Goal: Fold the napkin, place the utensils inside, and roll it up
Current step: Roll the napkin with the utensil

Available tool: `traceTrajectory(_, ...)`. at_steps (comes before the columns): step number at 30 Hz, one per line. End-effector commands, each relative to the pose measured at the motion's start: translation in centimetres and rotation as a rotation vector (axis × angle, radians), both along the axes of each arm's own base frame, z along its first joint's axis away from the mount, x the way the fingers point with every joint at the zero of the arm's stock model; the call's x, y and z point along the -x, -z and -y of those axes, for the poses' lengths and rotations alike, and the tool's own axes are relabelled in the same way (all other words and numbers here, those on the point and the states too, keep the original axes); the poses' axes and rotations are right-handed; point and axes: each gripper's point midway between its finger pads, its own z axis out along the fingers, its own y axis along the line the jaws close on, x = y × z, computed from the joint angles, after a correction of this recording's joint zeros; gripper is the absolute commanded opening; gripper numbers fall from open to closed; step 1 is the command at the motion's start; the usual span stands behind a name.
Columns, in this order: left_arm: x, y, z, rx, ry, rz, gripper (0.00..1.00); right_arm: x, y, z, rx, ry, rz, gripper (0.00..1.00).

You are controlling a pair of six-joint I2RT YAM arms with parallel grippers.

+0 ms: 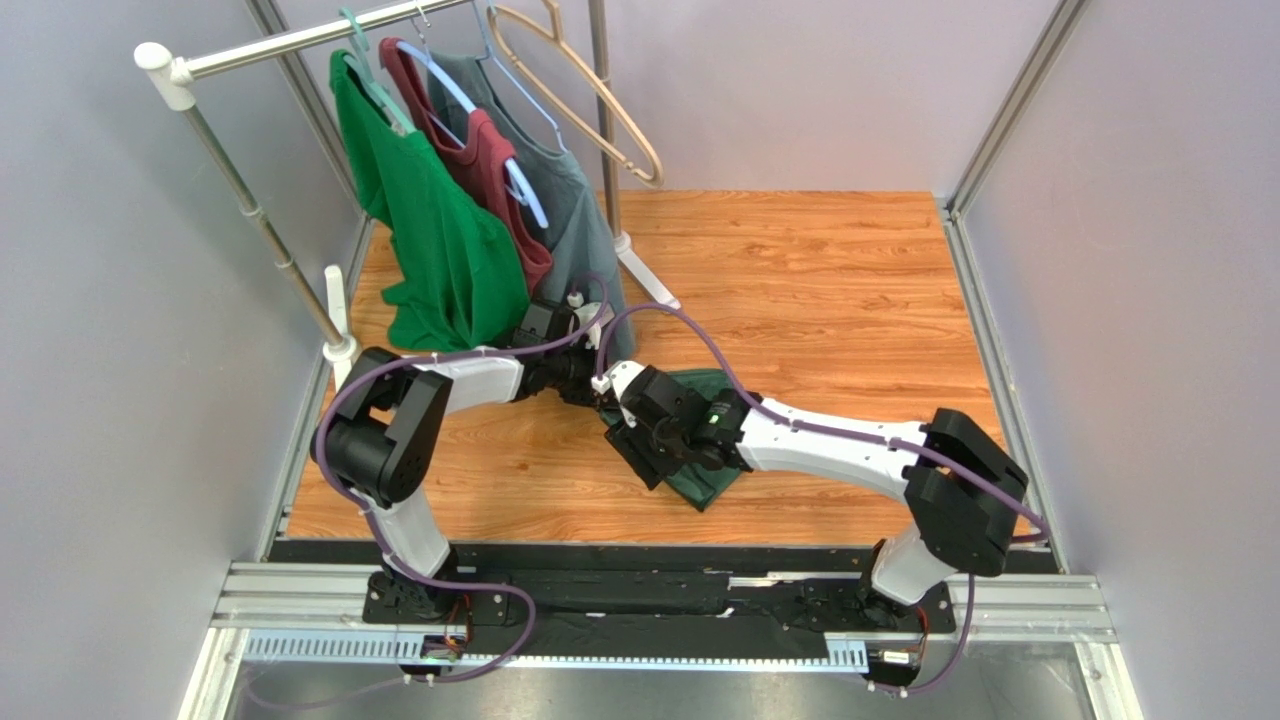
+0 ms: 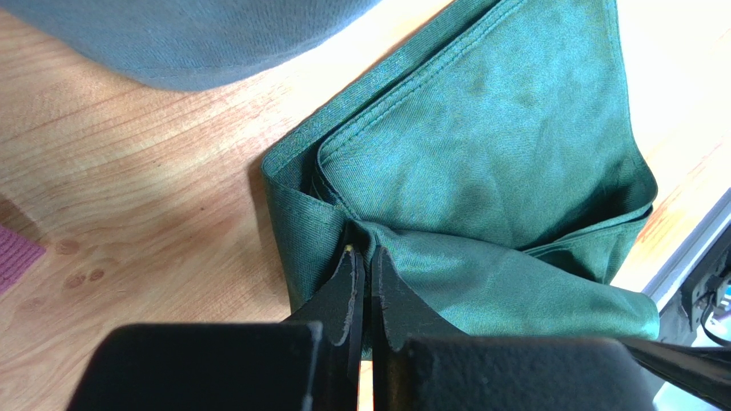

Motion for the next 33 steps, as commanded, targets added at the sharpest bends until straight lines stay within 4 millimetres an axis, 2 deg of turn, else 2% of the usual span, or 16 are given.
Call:
traceTrajectory(1,0.9,1.1,-0.4,-0.032,0.021,-0.054,0.0,-2.7,0.4,0.1,0.06,0.068,0.168,0.56)
traceTrajectory(6,1.0,1.1,-0.4,-0.032,0.019,-0.059,0.0,-2.4,2.1,0.2,0.102,0.045,0.165,0.52)
traceTrajectory(13,1.0,1.1,-0.4,-0.029,0.018,-0.063,0.0,-1.6,3.6,0.1,0.103,0.021,0.125,0.39)
traceTrajectory(19,0.9,0.5,0.0,-0.001,0.019,-0.046,0.0,-0.7,5.6,0.4,0.117,0.016,0.047,0.34)
traceTrajectory(22,0.8,-0.5,0.1,0.023,0.009,-0.019,0.08,-0.5,6.4,0.8,0.077,0.034,-0.038,0.29)
traceTrajectory(23,0.7,-1.1,0.2,0.034,-0.002,-0.009,0.22,-0.3,6.6,0.9,0.062,0.038,-0.062,0.26)
traceTrajectory(24,0.7,-1.4,0.2,0.042,-0.005,0.002,0.29,-0.1,6.7,1.0,0.04,0.046,-0.087,0.22)
traceTrajectory(25,0.8,-1.5,0.1,0.045,-0.01,0.007,0.36,0.2,6.7,1.0,0.003,0.04,-0.14,0.13)
traceTrajectory(26,0.8,-2.3,0.1,0.055,-0.022,0.02,0.48,0.4,6.6,0.9,-0.021,0.038,-0.163,0.1)
traceTrajectory(29,0.7,-3.5,-0.2,0.077,-0.045,0.07,0.56,1.0,6.5,1.1,-0.092,0.034,-0.25,0.04)
traceTrajectory(33,1.4,-4.1,-0.7,0.095,-0.059,0.116,0.58,2.2,6.6,1.1,-0.159,0.011,-0.347,0.02)
